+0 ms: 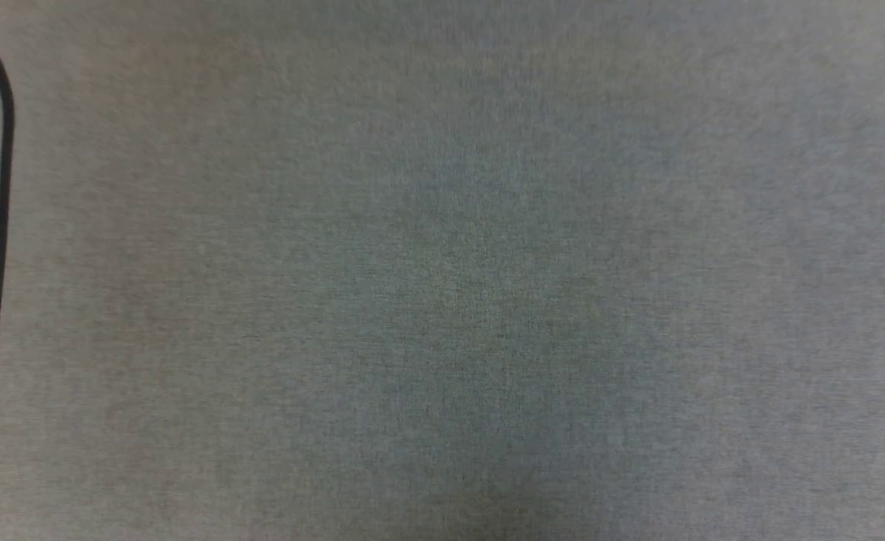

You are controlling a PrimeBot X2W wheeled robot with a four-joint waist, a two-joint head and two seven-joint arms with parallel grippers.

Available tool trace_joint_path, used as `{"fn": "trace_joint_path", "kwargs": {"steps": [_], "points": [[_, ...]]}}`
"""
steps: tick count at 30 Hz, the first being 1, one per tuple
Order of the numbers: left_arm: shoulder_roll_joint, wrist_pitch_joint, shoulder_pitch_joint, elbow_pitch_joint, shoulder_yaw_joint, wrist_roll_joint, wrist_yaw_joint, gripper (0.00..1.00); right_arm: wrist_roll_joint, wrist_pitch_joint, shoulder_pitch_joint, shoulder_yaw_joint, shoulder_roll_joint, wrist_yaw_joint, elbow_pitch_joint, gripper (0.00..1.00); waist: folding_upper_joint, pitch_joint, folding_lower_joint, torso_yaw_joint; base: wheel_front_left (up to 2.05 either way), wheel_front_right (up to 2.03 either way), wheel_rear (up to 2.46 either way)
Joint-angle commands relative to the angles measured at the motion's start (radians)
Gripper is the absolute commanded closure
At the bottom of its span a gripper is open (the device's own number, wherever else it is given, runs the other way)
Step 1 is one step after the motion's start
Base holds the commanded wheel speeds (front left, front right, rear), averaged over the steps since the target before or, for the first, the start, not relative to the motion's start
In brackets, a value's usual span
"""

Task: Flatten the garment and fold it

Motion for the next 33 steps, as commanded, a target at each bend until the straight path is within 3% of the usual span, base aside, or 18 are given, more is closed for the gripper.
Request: {"fn": "trace_joint_path", "kwargs": {"steps": [1,10,19,28,33], "points": [[0.0,-0.02,-0.008,0.012,0.006,-0.006,0.005,1.0,0.003,-0.013,-0.009,-0.002,-0.006,-0.001,0.015,1.0,0.0,0.087,-0.0003,-0.003,0.0,0.0,0.0],[-0.026,-0.093,0.08,0.093,0.001,-0.04,-0.025,1.0,0.114,-0.044,0.135,0.054,-0.056,-0.001,0.037,1.0,0.0,0.081,-0.0003,0.024,0.0,0.0,0.0],[-0.071,-0.177,0.292,0.138,-0.009,-0.089,-0.086,1.0,0.299,-0.085,0.439,0.103,-0.11,-0.001,-0.043,1.0,0.0,-0.048,-0.0003,0.057,0.0,0.0,0.0],[-0.128,-0.217,0.729,0.046,0.01,-0.155,-0.135,1.0,0.477,-0.133,0.944,0.137,-0.11,-0.001,-0.173,1.0,0.0,-0.31,-0.0003,0.071,0.0,0.0,0.0],[-0.141,-0.169,0.987,-0.047,-0.009,-0.175,-0.13,1.0,0.517,-0.128,1.214,0.125,-0.08,-0.001,-0.241,1.0,0.0,-0.416,-0.0003,0.074,0.0,0.0,0.0]]}}
